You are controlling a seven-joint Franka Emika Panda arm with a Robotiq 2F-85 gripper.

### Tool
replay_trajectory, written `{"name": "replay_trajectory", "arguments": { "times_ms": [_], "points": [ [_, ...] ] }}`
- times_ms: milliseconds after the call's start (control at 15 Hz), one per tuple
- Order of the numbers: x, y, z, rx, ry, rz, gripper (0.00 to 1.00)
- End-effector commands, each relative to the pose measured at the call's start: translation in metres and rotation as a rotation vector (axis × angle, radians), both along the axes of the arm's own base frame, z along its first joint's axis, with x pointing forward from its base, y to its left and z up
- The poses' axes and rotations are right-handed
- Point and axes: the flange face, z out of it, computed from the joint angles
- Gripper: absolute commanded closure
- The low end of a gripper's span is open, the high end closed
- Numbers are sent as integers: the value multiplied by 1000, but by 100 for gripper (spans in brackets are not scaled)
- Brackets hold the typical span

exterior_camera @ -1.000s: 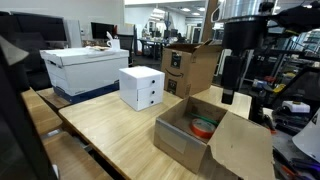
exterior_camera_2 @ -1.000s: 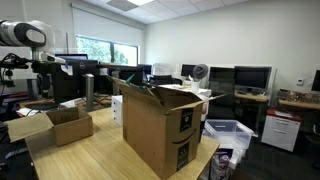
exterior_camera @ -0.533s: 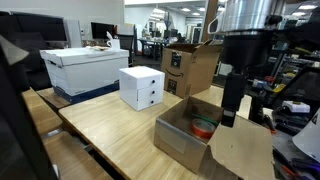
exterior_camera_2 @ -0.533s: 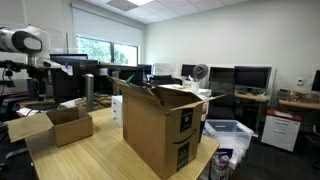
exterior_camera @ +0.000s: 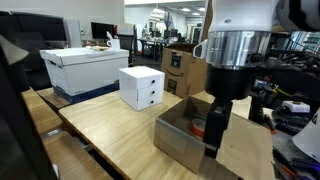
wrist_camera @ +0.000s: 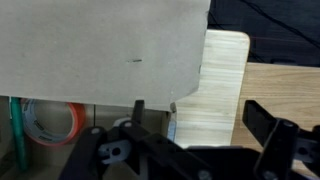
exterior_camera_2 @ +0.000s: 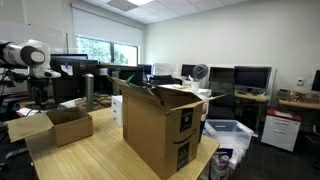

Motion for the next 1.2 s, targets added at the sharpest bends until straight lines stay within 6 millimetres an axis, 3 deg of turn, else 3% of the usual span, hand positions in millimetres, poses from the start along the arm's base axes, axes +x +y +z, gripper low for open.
{"name": "replay_trajectory", "arguments": {
  "times_ms": [0, 333, 667, 867, 1133],
  "points": [
    [13, 20, -25, -30, -14, -24, 0],
    [28, 31, -46, -77, -27, -40, 0],
    [51, 35, -48, -97, -58, -68, 0],
    [63, 32, -38, -86, -39, -66, 0],
    [84, 23, -10, -116, -23, -51, 0]
  ]
}}
